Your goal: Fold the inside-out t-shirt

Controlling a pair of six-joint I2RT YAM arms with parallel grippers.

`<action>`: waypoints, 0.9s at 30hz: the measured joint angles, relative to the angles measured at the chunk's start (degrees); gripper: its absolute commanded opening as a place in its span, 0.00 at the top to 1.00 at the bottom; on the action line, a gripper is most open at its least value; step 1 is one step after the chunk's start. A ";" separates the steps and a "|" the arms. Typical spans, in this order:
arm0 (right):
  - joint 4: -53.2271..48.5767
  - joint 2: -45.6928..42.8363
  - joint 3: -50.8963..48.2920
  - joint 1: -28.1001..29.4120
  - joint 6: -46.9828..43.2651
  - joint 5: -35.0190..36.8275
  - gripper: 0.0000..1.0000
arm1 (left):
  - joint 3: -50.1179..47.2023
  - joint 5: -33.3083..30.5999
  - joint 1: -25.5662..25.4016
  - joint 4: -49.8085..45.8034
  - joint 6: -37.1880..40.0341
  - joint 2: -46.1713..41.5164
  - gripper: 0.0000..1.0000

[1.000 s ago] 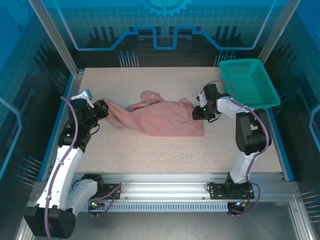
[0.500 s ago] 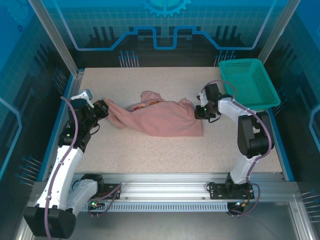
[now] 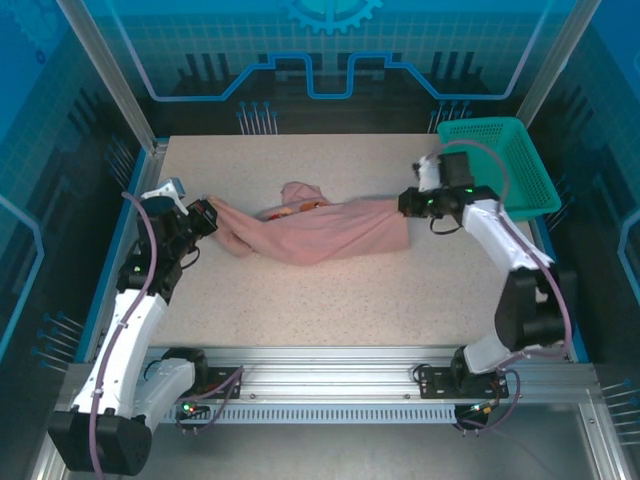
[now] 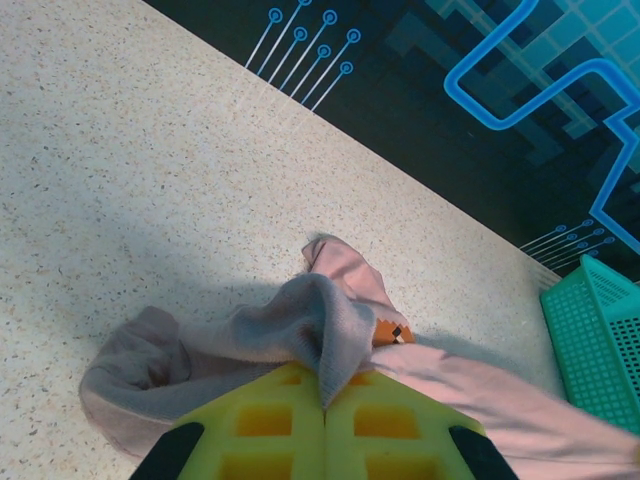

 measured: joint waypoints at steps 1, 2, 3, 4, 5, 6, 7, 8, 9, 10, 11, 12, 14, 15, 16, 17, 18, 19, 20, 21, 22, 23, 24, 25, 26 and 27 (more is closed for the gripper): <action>0.85 -2.64 0.79 -1.46 1.22 -1.22 1.00 | 0.94 0.02 0.13 -0.17 -0.02 1.01 1.00; 1.64 -5.07 1.99 -2.84 2.32 -2.12 1.00 | 2.40 0.04 0.37 -0.52 0.02 2.16 1.00; 2.51 -7.30 3.34 -4.13 3.41 -2.78 1.00 | 4.44 0.07 0.81 -1.01 0.02 3.32 1.00; 3.78 -9.73 4.85 -5.49 4.61 -3.21 1.00 | 6.80 0.09 1.55 -1.20 0.04 4.24 1.00; 4.90 -12.13 6.34 -6.82 5.62 -3.48 1.00 | 9.62 0.09 2.58 -1.40 0.04 4.81 1.00; 5.77 -14.32 7.61 -8.00 6.32 -3.54 1.00 | 12.00 0.02 3.48 -1.51 0.02 4.90 1.00; 6.58 -16.76 8.96 -9.18 6.82 -3.23 1.00 | 14.97 -0.02 4.57 -1.64 0.09 4.81 1.00; 6.84 -19.32 10.51 -10.10 7.08 -2.56 1.00 | 18.16 -0.17 5.40 -1.95 0.17 4.59 1.00; 6.93 -21.09 11.76 -10.49 7.08 -2.05 1.00 | 20.85 -0.28 5.86 -2.12 0.46 4.26 1.00; 6.91 -23.04 13.38 -10.67 7.04 -1.53 1.00 | 24.06 -0.48 6.14 -2.34 0.83 3.82 1.00; 6.86 -24.79 15.02 -10.64 6.88 -1.11 1.00 | 27.23 -0.61 6.23 -2.71 1.64 3.19 1.00; 6.73 -26.32 16.57 -10.64 6.56 -0.79 1.00 | 30.10 -0.63 6.23 -3.13 2.21 2.71 1.00; 5.81 -28.87 19.21 -10.64 5.75 0.37 1.00 | 35.52 -0.68 6.23 -4.11 3.96 1.95 1.00; 5.49 -29.79 20.06 -10.64 5.38 0.98 1.00 | 37.66 -0.70 6.23 -4.57 4.83 1.70 1.00; 5.22 -30.93 20.68 -10.64 4.98 1.73 1.00 | 40.13 -0.68 6.23 -5.11 5.81 1.49 1.00; 5.18 -32.15 20.76 -10.64 4.59 2.56 1.00 | 42.40 -0.70 6.23 -5.86 6.82 1.31 1.00; 4.87 -33.22 20.76 -10.64 4.28 3.37 1.00 | 44.24 -0.81 6.23 -6.43 7.82 1.27 1.00; 4.59 -34.14 20.70 -10.64 4.13 3.98 1.00 | 46.27 -1.16 6.23 -7.08 8.96 1.42 1.00; 4.39 -34.73 20.65 -10.64 4.00 4.37 1.00 | 48.33 -1.64 6.23 -7.78 10.25 1.95 1.00; 4.22 -34.91 20.61 -10.64 3.98 4.76 1.00 | 49.96 -2.01 6.23 -8.48 11.30 2.60 1.00; 3.82 -34.80 20.61 -10.64 3.98 5.25 1.00 | 51.80 -2.45 6.25 -9.18 12.44 3.56 1.00; 3.06 -34.29 20.68 -10.64 3.91 5.90 1.00 | 53.66 -2.82 6.49 -9.90 13.60 4.94 1.00; 2.21 -33.59 20.74 -10.64 3.76 6.69 1.00 | 54.93 -3.06 6.88 -10.25 14.23 6.25 1.00; 1.33 -32.50 20.72 -10.64 3.74 7.52 1.00 | 55.82 -3.19 7.43 -10.60 14.93 7.69 1.00; 0.72 -31.23 20.68 -10.64 3.78 8.13 1.00 | 56.35 -3.30 7.93 -10.91 15.30 9.07 1.00; 0.57 -30.08 20.46 -10.64 3.85 8.22 1.00 | 56.54 -3.41 8.28 -11.28 15.54 10.49 1.00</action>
